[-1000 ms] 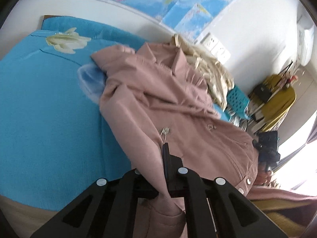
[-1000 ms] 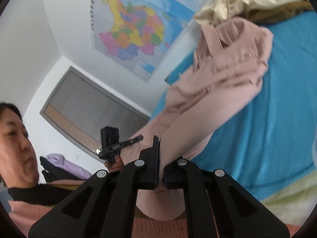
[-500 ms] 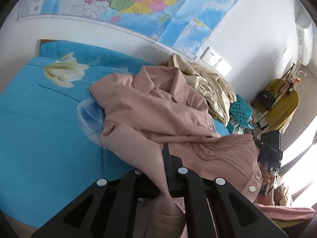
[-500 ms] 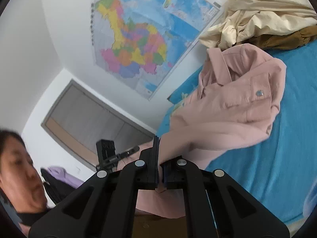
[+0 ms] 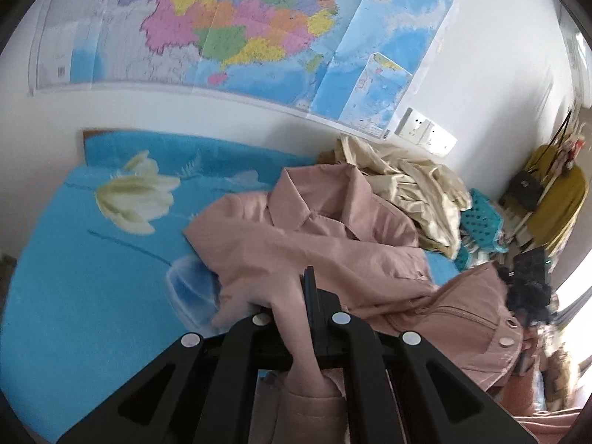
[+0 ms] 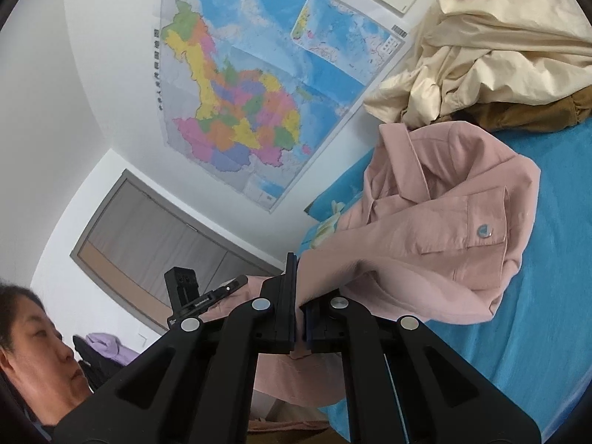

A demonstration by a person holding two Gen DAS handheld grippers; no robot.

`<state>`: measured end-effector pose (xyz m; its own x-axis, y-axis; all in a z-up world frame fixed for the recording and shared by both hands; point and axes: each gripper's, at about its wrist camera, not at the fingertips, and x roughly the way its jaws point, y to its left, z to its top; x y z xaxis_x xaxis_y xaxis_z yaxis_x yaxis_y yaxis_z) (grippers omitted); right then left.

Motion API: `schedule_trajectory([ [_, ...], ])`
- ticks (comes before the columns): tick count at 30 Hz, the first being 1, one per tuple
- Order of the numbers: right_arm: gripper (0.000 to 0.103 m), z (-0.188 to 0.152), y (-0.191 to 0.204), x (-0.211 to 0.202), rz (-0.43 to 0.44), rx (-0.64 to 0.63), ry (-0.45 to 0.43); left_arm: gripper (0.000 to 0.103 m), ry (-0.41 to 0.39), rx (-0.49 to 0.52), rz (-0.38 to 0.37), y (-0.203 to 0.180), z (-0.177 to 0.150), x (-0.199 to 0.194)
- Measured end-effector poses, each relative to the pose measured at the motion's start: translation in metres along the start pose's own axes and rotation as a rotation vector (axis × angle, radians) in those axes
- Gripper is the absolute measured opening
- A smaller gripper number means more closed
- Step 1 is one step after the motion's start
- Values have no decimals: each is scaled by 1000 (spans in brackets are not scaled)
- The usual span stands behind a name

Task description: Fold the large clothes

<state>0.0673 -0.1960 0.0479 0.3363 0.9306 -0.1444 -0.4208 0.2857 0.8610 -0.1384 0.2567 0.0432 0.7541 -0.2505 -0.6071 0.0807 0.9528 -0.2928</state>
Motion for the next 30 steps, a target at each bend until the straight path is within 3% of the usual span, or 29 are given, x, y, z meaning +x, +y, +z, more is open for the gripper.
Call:
schedule_trajectory([
  [9,4,16,-7,8,-27,7,0,4,-8,73,44,-13,14,13],
  [30,4,62,-43,27,-111,90,-31,4,41,39,88,7,67,62],
])
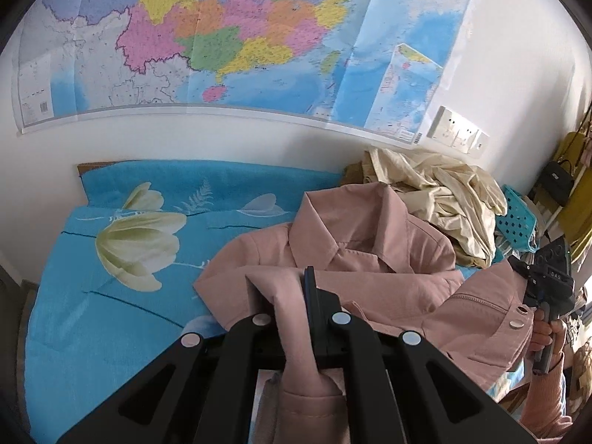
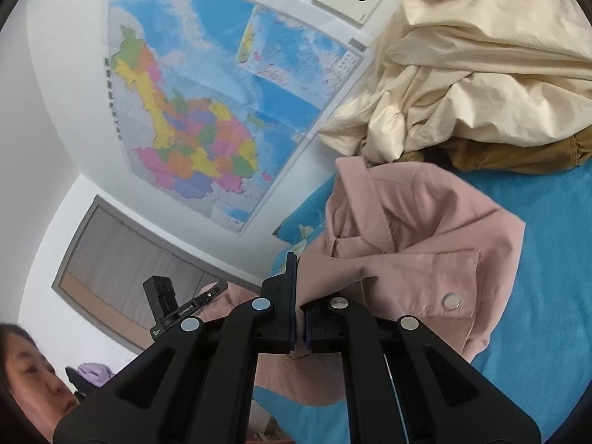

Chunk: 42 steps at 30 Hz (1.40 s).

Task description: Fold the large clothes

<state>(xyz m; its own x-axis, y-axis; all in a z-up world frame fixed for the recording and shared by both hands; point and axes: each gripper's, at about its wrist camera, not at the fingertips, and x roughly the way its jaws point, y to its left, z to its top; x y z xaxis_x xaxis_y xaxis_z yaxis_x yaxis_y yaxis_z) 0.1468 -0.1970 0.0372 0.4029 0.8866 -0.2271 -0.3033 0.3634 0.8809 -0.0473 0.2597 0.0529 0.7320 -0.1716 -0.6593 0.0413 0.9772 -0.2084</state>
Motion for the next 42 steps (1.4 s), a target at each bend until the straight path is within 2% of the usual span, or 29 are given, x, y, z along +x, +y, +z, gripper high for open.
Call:
schedule_trajectory([
  [9,4,28,-21,18,-49,62,-8,4,59,-4,38,5,32,40],
  [14,5,41,-39,34,-96,105,14,4,128,-21,75,12,44,75],
  [17,10,46,-49,44,-143,115,27,5,175,-33,95,19,48,98],
  [20,23,50,-55,52,-182,120,44,5,227,-54,111,28,50,122],
  [21,34,52,-55,54,-190,114,50,6,241,-58,115,31,50,128],
  [22,50,53,-55,55,-200,107,52,7,263,-76,118,36,50,137],
  [24,60,54,-50,56,-216,81,59,7,298,-101,115,43,50,151],
  [27,80,53,-28,54,-249,-29,65,9,340,-150,90,54,48,165],
  [30,81,46,-3,49,-291,-176,67,24,338,-171,25,57,46,162],
  [33,81,25,29,52,-354,-383,108,35,294,-168,-57,58,42,145],
  [35,82,8,40,65,-412,-499,143,69,249,-154,-78,55,40,133],
  [36,83,0,42,73,-451,-549,158,72,199,-135,-81,54,38,122],
  [39,84,-16,38,101,-575,-683,201,73,132,-97,-112,50,33,104],
  [41,85,-24,31,121,-695,-794,221,74,96,-47,-83,42,30,95],
  [42,84,-26,26,129,-731,-821,233,74,91,13,-65,33,24,94],
])
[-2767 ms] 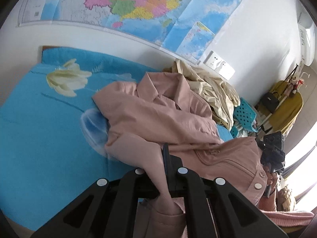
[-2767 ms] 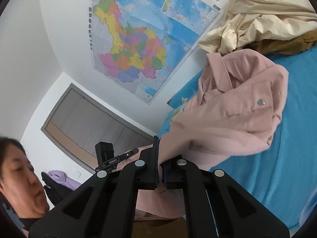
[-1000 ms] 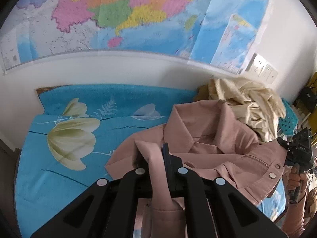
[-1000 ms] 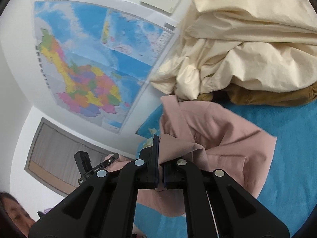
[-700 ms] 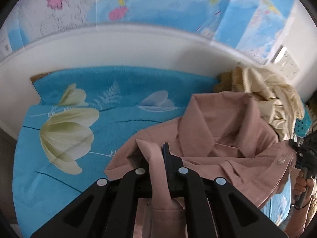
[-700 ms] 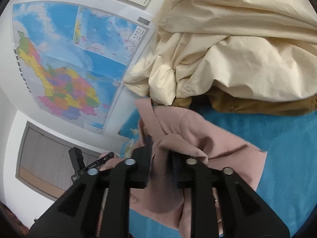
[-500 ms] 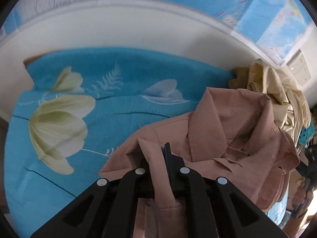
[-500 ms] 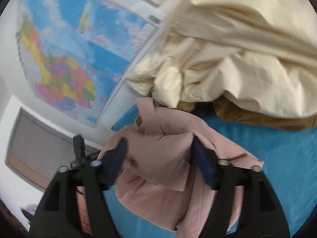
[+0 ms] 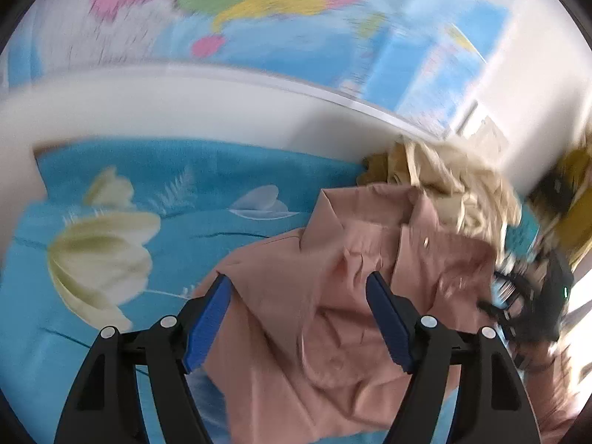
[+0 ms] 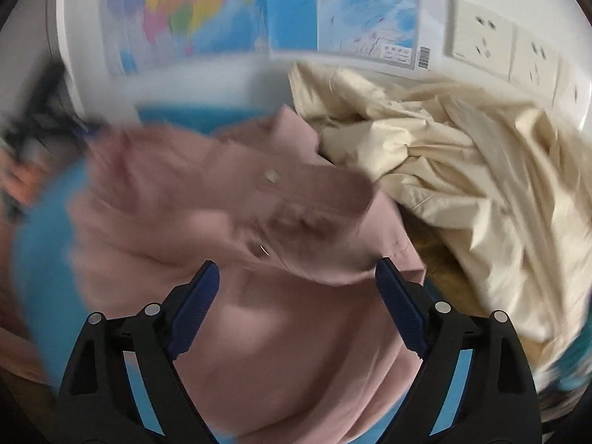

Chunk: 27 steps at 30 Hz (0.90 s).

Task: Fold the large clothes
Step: 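Lower the folded jacket onto the bed and open both grippers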

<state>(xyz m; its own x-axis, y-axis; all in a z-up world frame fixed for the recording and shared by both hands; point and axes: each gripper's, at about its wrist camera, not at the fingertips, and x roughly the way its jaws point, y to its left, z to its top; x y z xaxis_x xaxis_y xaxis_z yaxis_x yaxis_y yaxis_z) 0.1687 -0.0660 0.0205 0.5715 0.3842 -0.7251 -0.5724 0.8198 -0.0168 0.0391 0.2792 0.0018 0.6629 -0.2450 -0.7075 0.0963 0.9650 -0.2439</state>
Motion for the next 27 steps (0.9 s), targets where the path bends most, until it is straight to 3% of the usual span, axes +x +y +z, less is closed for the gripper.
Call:
schedule_trajectory([
  [2,66,-2,0,20,-49,-24,44,75,22,77,17,-14,-10,4],
  [5,23,-2,-13,37,-36,20,89,76,73,199,58,-32,-24,23],
  [6,2,-1,-20,40,-39,41,95,76,95,238,96,-38,-27,34],
  [7,3,1,-27,39,-32,67,90,76,111,256,122,-40,-30,44],
  [9,2,4,-40,34,16,124,57,64,137,275,160,-39,-29,61],
  [10,2,6,-46,30,22,145,37,43,137,275,185,-37,-27,68],
  [11,2,8,-50,27,15,151,22,31,128,277,218,-35,-23,73],
  [12,1,10,-56,24,9,172,-1,29,115,266,244,-32,-17,78],
  [15,1,8,-72,22,17,253,-36,28,119,61,251,-2,7,92],
  [17,0,-1,-79,26,51,322,-19,43,141,-42,251,16,12,96],
  [18,0,-7,-83,30,59,354,15,45,151,-76,219,23,11,91],
  [20,17,-15,-89,22,111,395,2,53,102,-60,179,26,3,70],
  [21,50,-20,-89,14,138,403,-11,59,59,-39,159,28,-4,52],
  [22,87,-26,-91,1,163,413,-37,73,22,-31,146,31,-10,37],
  [23,93,-33,-91,-11,158,419,-64,80,-10,-26,134,35,-18,24],
  [24,92,-43,-89,-29,167,405,-98,82,-41,-20,107,40,-30,5],
  [27,95,-75,-89,-45,244,443,-84,84,-45,9,69,43,-64,-17],
])
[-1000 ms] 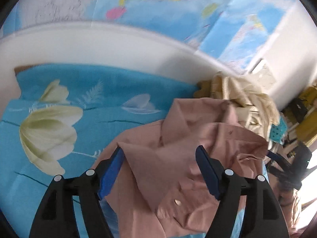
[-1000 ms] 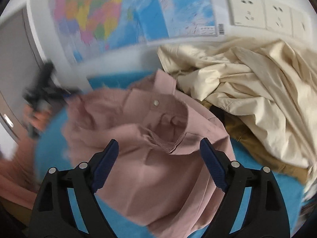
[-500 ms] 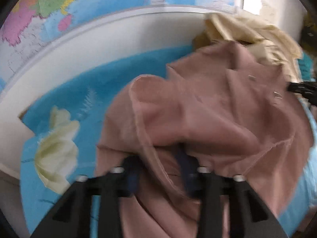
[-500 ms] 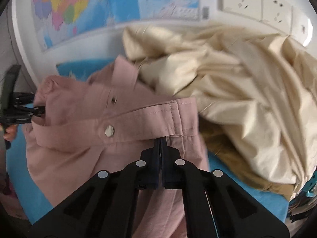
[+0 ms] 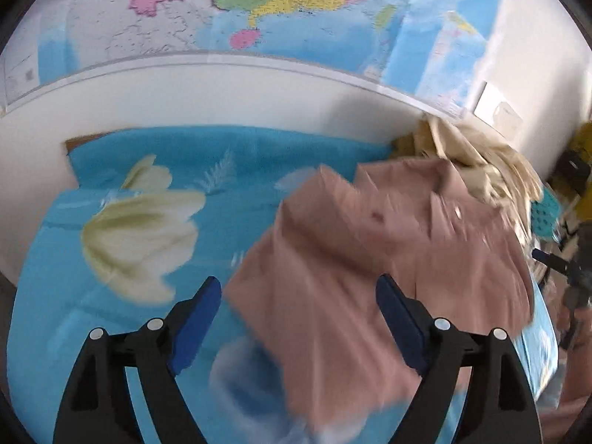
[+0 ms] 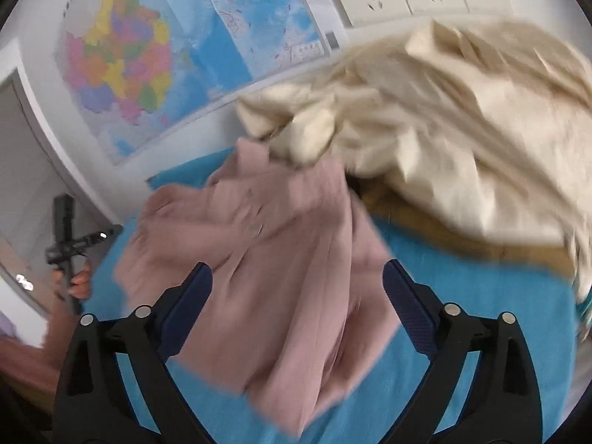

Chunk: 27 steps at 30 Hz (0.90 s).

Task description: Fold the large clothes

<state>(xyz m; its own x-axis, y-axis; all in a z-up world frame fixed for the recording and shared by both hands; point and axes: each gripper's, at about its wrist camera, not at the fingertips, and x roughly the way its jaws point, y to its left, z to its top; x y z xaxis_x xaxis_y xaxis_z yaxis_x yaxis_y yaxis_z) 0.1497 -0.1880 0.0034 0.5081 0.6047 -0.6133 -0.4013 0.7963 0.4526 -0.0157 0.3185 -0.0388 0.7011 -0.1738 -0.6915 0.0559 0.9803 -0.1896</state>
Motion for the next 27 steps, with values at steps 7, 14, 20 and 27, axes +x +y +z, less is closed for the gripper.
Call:
schedule_trajectory([
  [7,97,-52,-15,34,47,109,120,92,97,3,-68,-1,-46,23],
  [14,9,-49,-6,45,187,160,98,17,117,-40,-156,-24,-57,33],
  [20,7,-57,33,-22,303,83,60,15,122,-46,-288,-45,-75,-28],
  [27,54,-88,17,-38,-21,52,185,35,156,5,-98,-46,-104,-48],
])
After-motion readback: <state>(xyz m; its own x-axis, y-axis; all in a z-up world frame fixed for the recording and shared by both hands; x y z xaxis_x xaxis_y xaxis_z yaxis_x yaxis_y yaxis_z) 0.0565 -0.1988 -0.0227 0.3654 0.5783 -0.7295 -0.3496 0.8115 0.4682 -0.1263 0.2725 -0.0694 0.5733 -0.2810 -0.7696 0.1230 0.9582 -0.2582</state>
